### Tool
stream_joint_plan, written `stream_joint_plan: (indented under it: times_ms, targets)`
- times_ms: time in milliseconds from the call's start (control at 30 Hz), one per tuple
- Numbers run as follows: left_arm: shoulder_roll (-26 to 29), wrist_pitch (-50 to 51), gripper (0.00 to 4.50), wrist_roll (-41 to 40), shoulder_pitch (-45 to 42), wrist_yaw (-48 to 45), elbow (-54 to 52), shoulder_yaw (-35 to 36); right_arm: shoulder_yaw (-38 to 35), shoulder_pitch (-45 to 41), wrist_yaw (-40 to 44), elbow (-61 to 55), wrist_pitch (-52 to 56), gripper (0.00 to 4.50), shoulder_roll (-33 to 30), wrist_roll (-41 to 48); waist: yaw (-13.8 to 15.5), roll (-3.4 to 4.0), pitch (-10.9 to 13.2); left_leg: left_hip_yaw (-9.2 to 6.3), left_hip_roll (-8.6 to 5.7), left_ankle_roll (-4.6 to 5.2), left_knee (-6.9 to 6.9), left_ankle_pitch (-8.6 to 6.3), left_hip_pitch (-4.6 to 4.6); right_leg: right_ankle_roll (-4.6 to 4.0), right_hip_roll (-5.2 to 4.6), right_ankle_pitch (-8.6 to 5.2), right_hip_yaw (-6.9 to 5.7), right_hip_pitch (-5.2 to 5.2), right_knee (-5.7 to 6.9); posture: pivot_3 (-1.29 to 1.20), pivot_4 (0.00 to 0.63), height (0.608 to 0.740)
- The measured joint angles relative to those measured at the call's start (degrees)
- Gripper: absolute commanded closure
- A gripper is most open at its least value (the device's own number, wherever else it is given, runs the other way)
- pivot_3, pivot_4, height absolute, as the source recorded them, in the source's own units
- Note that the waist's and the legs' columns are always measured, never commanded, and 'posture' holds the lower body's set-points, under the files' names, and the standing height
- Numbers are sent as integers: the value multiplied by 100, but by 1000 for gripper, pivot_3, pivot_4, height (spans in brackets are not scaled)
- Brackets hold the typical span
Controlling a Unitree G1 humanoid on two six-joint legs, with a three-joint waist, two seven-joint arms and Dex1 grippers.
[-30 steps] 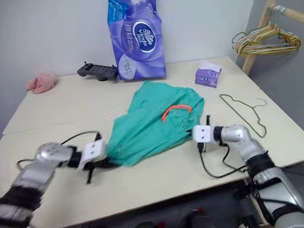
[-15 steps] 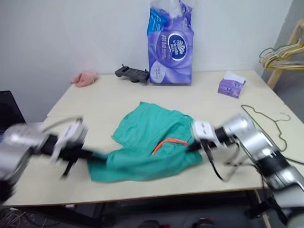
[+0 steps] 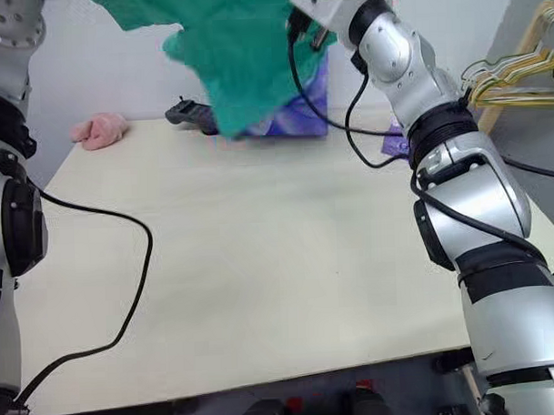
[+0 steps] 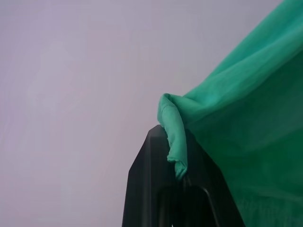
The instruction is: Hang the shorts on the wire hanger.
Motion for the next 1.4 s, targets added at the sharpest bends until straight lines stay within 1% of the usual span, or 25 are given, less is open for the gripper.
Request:
stream_joint_plan:
  times_ms: [67,100,133,167,233,267,333,367,433,500,533,600,633,667,700,733,833,900,933,1067,1133,1267,1400]
  targets:
    - [79,-118,4500,-138,655,-703,6,161,-52,522,580,-85,-166,4459,120,79,-32,4,10,8,3,35,4,15,28,1,3,2,-4,19,16,194,52,740]
    - [131,-228,4500,-286,1104,-1093,-7,291,-126,847,1143,-203,-87,4459,219,264,-48,10,14,11,11,44,1,18,69,0,6,4,-4,52,26,193,59,740]
    - [203,-359,4500,-475,1739,-1595,-36,459,-191,1365,1935,-443,77,4459,346,503,-74,25,25,10,28,74,-3,2,148,-2,20,4,-7,132,29,198,69,740]
    - [226,-428,4500,-572,2167,-1952,-28,553,-193,1770,2427,-617,206,4459,421,626,-77,26,47,1,37,84,5,-4,184,-6,27,0,-9,161,51,201,72,740]
    - [273,-528,4500,-888,2990,-2719,-185,787,-101,2610,3192,-1231,487,4459,475,752,-54,22,109,-21,35,85,30,-3,188,-12,27,4,-12,160,97,208,78,740]
    - [335,-561,4500,-1084,3411,-3144,-366,907,-31,2975,3439,-1615,633,4459,461,751,-40,24,118,-22,35,88,35,1,188,-19,27,8,-10,156,105,216,85,740]
    - [646,-473,4500,-1707,4756,-4413,-1267,1174,70,3871,3850,-2695,1055,4459,291,771,-41,35,122,-18,37,89,42,2,199,-24,24,10,-2,159,122,218,86,740]
    - [784,-372,4500,-2051,5559,-4963,-1886,1281,106,4287,3989,-3249,1281,4459,158,785,-43,40,125,-12,38,89,41,2,204,-25,21,9,3,158,123,218,86,740]
    - [928,58,4500,-2663,7074,-5746,-3107,1401,191,5112,4268,-4308,1766,4459,-107,816,-7,39,127,-22,40,90,50,1,196,-28,17,7,-7,159,117,225,85,740]
    - [1088,465,4500,-2985,8031,-6033,-4032,1491,255,5692,4524,-5146,2219,4459,-338,869,60,36,137,-38,41,92,79,-1,178,-27,18,6,-17,157,121,228,85,740]
    - [1287,670,4500,-3169,8557,-6156,-4628,1618,284,6089,4721,-5764,2449,4459,-586,950,127,36,141,-43,41,95,87,-3,183,-26,18,5,-22,169,116,225,83,740]
    - [1641,990,4500,-3333,9126,-6305,-5352,1803,312,6527,4982,-6591,2860,4459,-945,1041,236,53,155,-49,37,97,92,-3,204,-1,18,-15,-30,203,92,220,82,740]
    - [1772,1183,4500,-3382,9310,-6330,-5659,1891,312,6690,5070,-6978,3079,4459,-1106,1110,293,68,168,-47,32,104,94,1,227,-17,18,-32,-29,232,86,220,82,740]
    - [1802,1309,4500,-3398,9377,-6333,-5796,1932,309,6747,5094,-7183,3230,4459,-1156,1154,316,87,187,-50,31,107,94,3,272,-24,18,-39,-34,281,76,220,82,740]
    - [1828,1467,4500,-3402,9438,-6329,-5961,1955,302,6805,5095,-7432,3433,4459,-1191,1183,336,99,195,-57,31,106,93,2,295,-21,17,-46,-41,308,68,205,82,740]
    - [1837,1595,4500,-3409,9465,-6330,-6066,1965,300,6828,5098,-7606,3575,4459,-1248,1191,352,103,199,-60,30,106,92,2,298,-17,16,-48,-44,313,66,205,82,740]
    - [1843,2082,4500,-3428,9531,-6451,-6513,1965,209,6926,5096,-8086,4052,4459,-1365,1249,364,91,206,-64,28,107,89,0,281,-15,21,-51,-49,303,62,185,85,740]
    - [1934,2339,4500,-3440,9630,-6622,-6807,1963,189,6969,5093,-8224,4260,4459,-1394,1276,309,81,216,-61,30,114,89,-6,274,-9,25,-49,-45,298,62,180,85,740]
    - [1980,2475,4500,-3449,9674,-6724,-6958,1963,178,7004,5089,-8279,4349,4459,-1414,1291,289,80,217,-59,30,118,88,-8,274,9,25,-40,-43,297,62,178,86,740]
    - [2140,2931,4500,-3571,9857,-7077,-7502,1963,140,7219,5100,-8549,4732,4459,-1580,1398,254,83,227,-52,32,135,88,-18,277,15,26,-46,-38,297,62,172,88,740]
    - [2165,3006,4500,-3593,9965,-7189,-7627,1963,140,7332,5168,-8697,4931,4459,-1664,1463,247,85,236,-53,33,135,88,-18,277,-8,27,-60,-39,296,62,169,90,740]
    - [2305,3239,4500,-3652,10266,-7492,-7883,1963,145,7647,5556,-9200,5438,4459,-2027,1853,246,87,266,-56,34,135,88,-18,278,-10,26,-64,-42,298,61,169,92,740]
    - [2326,3207,4500,-3610,10334,-7571,-7885,1963,144,7667,5639,-9392,5720,4459,-2095,2048,246,82,286,-56,35,135,89,-18,280,-12,26,-66,-43,298,61,169,93,740]
